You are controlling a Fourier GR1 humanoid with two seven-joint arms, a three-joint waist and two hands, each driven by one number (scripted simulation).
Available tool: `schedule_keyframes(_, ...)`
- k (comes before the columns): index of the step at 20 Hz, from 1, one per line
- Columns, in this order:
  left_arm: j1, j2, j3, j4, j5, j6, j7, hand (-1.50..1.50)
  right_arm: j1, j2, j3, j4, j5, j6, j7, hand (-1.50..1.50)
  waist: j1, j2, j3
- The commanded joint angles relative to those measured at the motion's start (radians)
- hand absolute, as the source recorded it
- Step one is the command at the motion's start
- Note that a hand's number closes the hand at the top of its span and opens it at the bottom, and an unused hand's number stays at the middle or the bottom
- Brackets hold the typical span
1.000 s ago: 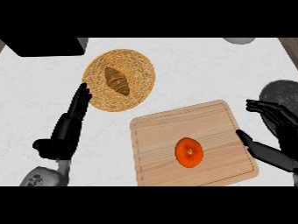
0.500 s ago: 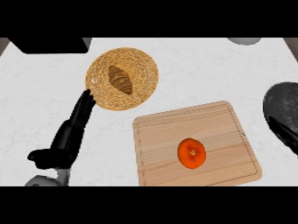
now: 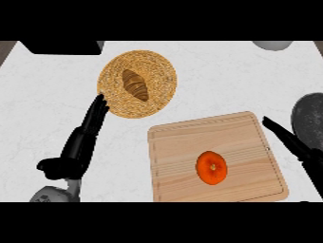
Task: Pick the squash from the cutting board and place it in the pan
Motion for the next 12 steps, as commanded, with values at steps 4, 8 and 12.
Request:
schedule_keyframes(4, 0.006, 0.002, 0.012, 0.002, 0.008, -0.029, 0.004, 0.00, -0.212, 0.041, 0.201, 0.111, 0.160, 0.163, 0.232, -1.50, 0.008, 0.001, 0.001)
schedule_keyframes(8, -0.006, -0.010, 0.025, -0.016, -0.003, -0.007, 0.044, 0.00, -0.260, 0.137, 0.312, 0.134, 0.261, 0.220, 0.370, -1.50, -0.007, -0.003, 0.002)
schedule_keyframes(12, 0.042, 0.013, 0.052, -0.079, -0.009, -0.037, 0.042, 0.00, -0.300, 0.267, 0.321, 0.210, 0.322, 0.257, 0.413, -1.50, -0.013, -0.004, 0.002)
